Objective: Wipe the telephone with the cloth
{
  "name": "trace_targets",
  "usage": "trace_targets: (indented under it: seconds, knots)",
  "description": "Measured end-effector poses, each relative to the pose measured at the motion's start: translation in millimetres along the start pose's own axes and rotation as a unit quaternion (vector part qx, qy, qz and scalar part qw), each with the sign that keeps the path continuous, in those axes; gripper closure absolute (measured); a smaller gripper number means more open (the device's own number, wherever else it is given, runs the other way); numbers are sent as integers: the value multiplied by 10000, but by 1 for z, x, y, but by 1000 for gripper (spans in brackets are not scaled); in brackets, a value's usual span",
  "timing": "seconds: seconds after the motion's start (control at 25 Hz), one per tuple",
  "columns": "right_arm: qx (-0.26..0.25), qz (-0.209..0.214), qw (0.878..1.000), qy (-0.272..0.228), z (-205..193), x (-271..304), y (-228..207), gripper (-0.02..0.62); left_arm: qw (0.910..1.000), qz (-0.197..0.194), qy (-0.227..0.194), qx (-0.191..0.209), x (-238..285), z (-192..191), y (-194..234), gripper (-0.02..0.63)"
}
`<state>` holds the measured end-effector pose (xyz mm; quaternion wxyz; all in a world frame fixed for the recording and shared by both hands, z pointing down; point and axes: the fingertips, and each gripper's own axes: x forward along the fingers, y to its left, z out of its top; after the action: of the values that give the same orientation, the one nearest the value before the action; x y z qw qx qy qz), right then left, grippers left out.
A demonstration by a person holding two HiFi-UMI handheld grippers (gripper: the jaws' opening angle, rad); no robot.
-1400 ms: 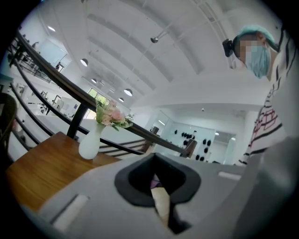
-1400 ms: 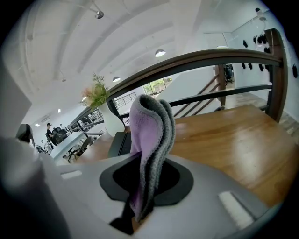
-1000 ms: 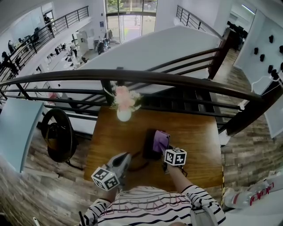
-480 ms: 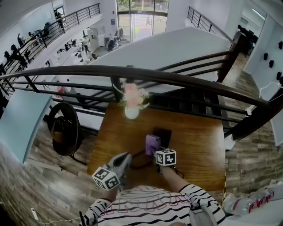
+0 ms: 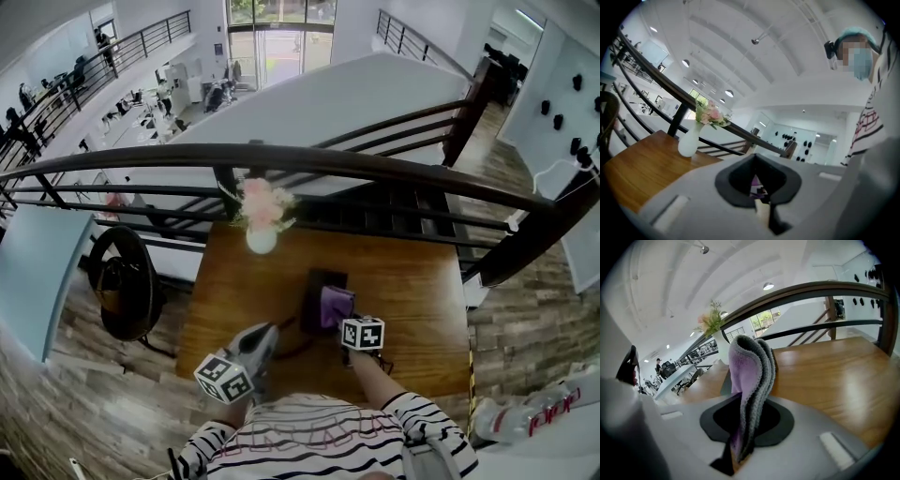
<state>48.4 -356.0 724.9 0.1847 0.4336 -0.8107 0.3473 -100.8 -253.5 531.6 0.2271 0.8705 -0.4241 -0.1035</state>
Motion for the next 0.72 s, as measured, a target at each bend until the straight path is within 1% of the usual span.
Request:
trace_targets:
  seconds: [0.28,0.44,0.56,0.72]
  knots:
    - [140,-416,9990,-120,-7,-26,-32,541,9997,-214,70,-44,7,-6,-9,606]
    - [343,-477,9981,-206,-9,-36,-39,541,9997,-239,81,-77,6,-7,-14,606]
    - [412,-283,9981,-361,-5,-42,-29,541,9997,-225,70,-82,4,-9,-17,606]
    - [232,203,9985,-459,-3,-34,8,543,9998,-173,46,-58,-2,-11,-13,606]
